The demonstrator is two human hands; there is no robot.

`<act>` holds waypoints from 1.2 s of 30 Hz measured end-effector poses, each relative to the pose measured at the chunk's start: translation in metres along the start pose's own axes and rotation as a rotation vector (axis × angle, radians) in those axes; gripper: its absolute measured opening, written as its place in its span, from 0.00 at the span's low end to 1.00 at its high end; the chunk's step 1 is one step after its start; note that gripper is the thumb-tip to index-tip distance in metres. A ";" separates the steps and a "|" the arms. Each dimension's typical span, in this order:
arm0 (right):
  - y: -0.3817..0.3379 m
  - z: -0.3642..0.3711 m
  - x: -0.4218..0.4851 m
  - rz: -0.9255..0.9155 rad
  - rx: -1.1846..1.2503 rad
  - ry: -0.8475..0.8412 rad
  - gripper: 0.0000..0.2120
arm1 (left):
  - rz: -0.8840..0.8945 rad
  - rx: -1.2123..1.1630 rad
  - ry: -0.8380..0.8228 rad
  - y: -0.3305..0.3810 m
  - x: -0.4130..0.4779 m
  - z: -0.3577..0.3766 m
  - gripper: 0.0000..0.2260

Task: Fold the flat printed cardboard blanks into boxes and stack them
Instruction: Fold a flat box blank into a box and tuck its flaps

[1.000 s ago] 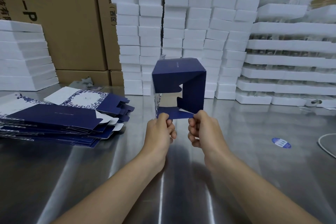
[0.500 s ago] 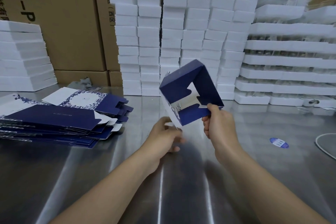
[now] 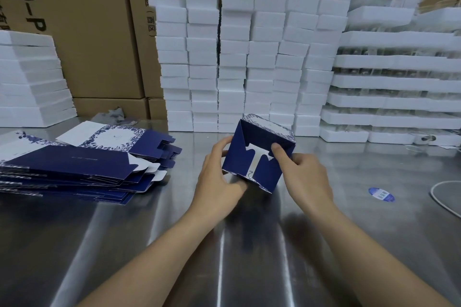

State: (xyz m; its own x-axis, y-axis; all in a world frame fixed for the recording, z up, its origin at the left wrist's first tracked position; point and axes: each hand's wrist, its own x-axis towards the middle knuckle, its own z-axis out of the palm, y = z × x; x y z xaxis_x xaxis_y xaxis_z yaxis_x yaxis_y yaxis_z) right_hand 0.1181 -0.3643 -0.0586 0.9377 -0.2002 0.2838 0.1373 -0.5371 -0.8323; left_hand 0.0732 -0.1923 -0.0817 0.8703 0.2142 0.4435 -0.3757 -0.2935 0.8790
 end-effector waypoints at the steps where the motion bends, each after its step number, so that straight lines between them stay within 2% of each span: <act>1: 0.001 0.000 0.001 0.002 -0.012 0.009 0.32 | 0.001 -0.003 -0.008 0.001 -0.001 0.001 0.37; 5: 0.002 -0.002 0.002 -0.009 -0.029 0.028 0.29 | -0.002 -0.050 -0.062 0.001 -0.002 0.001 0.39; 9: 0.002 -0.003 0.001 -0.038 -0.046 0.012 0.29 | -0.007 -0.091 -0.070 0.006 -0.004 0.000 0.36; 15: 0.000 -0.003 0.000 -0.176 0.017 -0.053 0.31 | -0.076 -0.182 0.034 0.008 -0.004 -0.002 0.35; 21: -0.002 0.005 -0.011 -0.208 0.044 -0.161 0.29 | -0.144 -0.319 0.191 0.005 0.002 -0.005 0.25; 26: -0.003 0.012 -0.017 -0.076 0.110 -0.277 0.27 | -0.173 -0.396 0.296 0.003 0.004 -0.007 0.21; 31: -0.009 0.020 -0.025 0.266 0.429 -0.419 0.34 | -0.145 -0.411 0.337 0.004 0.003 -0.004 0.21; 34: -0.012 0.019 -0.027 0.383 0.560 -0.540 0.37 | -0.127 -0.401 0.337 0.005 0.001 -0.002 0.22; 36: -0.012 0.021 -0.030 0.410 0.622 -0.586 0.35 | -0.098 -0.348 0.330 0.006 -0.001 -0.001 0.22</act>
State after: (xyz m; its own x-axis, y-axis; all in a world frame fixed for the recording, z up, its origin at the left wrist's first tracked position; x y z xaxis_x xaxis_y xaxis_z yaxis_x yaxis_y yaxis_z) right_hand 0.0952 -0.3341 -0.0669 0.9382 0.2577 -0.2309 -0.2518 0.0508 -0.9664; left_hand 0.0700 -0.1933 -0.0762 0.7806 0.5254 0.3385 -0.4304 0.0593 0.9007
